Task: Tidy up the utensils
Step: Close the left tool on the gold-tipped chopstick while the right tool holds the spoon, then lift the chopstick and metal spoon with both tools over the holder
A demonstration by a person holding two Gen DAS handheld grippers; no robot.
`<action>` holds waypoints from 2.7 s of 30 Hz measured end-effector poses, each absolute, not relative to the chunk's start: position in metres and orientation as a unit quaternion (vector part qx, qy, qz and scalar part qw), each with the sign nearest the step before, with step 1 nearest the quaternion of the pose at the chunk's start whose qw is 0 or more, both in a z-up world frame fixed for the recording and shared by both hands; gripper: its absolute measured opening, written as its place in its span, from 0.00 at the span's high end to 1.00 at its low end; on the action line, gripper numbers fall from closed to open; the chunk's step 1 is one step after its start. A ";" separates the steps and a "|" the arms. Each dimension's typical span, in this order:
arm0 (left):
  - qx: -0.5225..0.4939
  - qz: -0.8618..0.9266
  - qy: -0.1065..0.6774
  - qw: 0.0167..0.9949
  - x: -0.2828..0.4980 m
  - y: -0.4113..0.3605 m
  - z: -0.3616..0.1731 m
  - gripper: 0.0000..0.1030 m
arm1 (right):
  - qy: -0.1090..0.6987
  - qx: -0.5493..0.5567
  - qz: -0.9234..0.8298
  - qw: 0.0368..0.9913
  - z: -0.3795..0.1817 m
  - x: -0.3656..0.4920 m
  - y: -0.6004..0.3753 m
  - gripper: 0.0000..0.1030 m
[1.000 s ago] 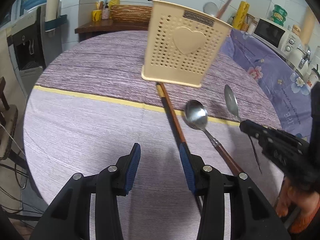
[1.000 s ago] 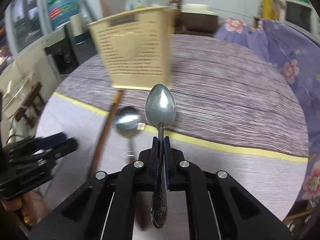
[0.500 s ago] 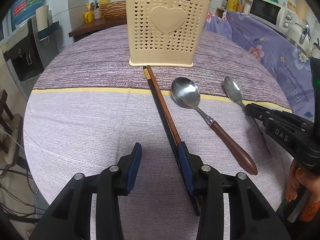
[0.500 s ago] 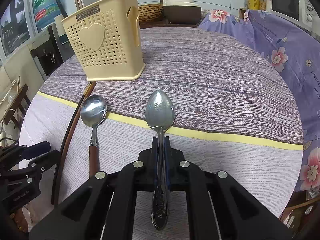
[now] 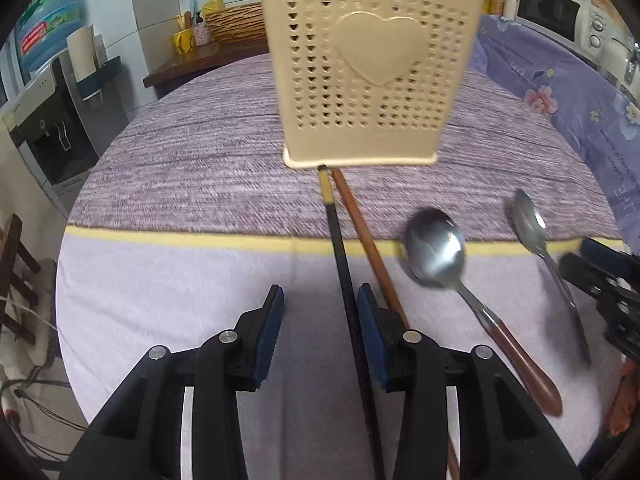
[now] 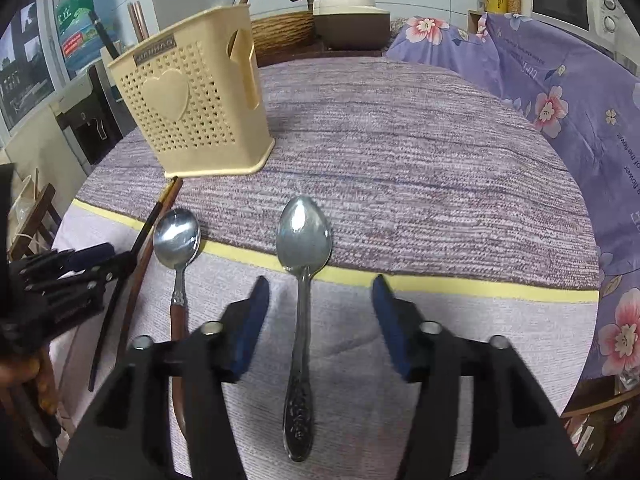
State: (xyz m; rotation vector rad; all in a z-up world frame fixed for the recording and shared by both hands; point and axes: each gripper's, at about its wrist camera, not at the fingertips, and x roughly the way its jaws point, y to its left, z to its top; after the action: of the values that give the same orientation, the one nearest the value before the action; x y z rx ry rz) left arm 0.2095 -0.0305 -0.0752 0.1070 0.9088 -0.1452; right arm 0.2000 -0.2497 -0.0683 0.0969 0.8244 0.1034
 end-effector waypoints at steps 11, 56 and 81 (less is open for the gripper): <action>0.046 -0.067 0.456 0.886 0.248 -0.029 -0.072 0.65 | 0.437 0.016 0.097 0.894 -0.075 0.229 -0.241 0.38; -0.001 -0.088 0.363 0.928 0.226 -0.020 0.011 0.92 | 0.369 0.042 0.145 0.917 -0.009 0.241 -0.236 0.64; -0.038 -0.099 0.253 0.962 0.184 0.009 0.083 0.92 | 0.307 0.044 0.162 0.937 0.040 0.212 -0.240 0.64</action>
State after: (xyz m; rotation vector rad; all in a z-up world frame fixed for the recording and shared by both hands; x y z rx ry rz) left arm 0.1842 0.0094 0.0826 -0.0770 0.5126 -0.1997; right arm 0.2121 -0.2396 0.0399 0.0894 0.6275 0.3308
